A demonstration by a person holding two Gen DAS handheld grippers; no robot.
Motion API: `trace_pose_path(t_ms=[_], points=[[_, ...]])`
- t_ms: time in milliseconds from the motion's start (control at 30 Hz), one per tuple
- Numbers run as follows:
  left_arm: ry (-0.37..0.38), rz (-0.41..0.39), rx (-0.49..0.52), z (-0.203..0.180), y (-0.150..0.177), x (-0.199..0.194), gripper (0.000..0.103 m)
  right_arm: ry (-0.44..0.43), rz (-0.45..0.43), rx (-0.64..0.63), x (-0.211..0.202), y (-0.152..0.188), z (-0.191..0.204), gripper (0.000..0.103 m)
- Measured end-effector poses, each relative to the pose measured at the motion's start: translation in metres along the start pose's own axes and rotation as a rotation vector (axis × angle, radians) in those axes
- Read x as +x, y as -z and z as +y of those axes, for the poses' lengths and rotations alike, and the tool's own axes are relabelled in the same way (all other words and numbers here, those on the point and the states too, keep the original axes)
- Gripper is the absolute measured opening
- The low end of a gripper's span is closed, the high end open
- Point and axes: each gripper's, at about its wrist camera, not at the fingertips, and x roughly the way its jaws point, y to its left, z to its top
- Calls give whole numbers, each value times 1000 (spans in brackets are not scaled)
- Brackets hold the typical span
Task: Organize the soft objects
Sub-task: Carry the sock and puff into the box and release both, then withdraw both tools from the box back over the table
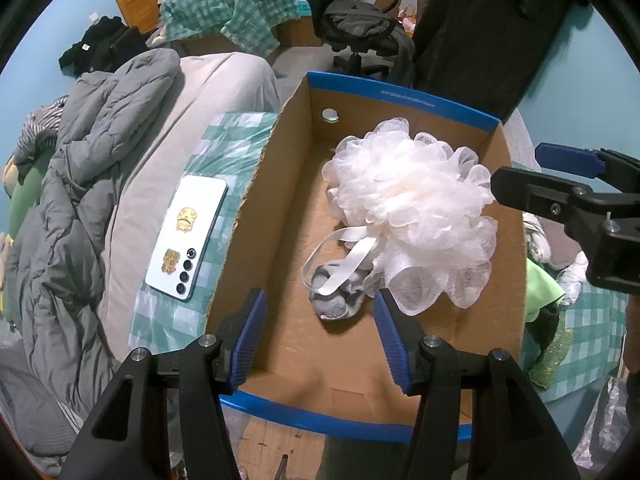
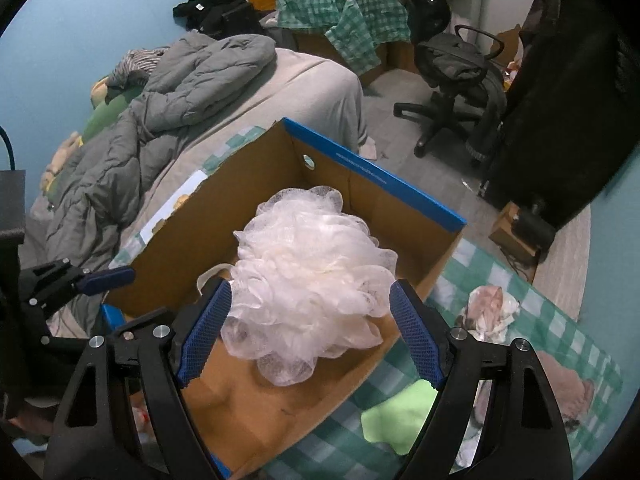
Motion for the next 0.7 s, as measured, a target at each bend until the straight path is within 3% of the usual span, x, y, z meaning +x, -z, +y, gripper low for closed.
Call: trace_pose_path(t_ms=[700], points=[[42,-28,92,-51,-2,-21,58,71,-22,78,-36,34,-37,82]])
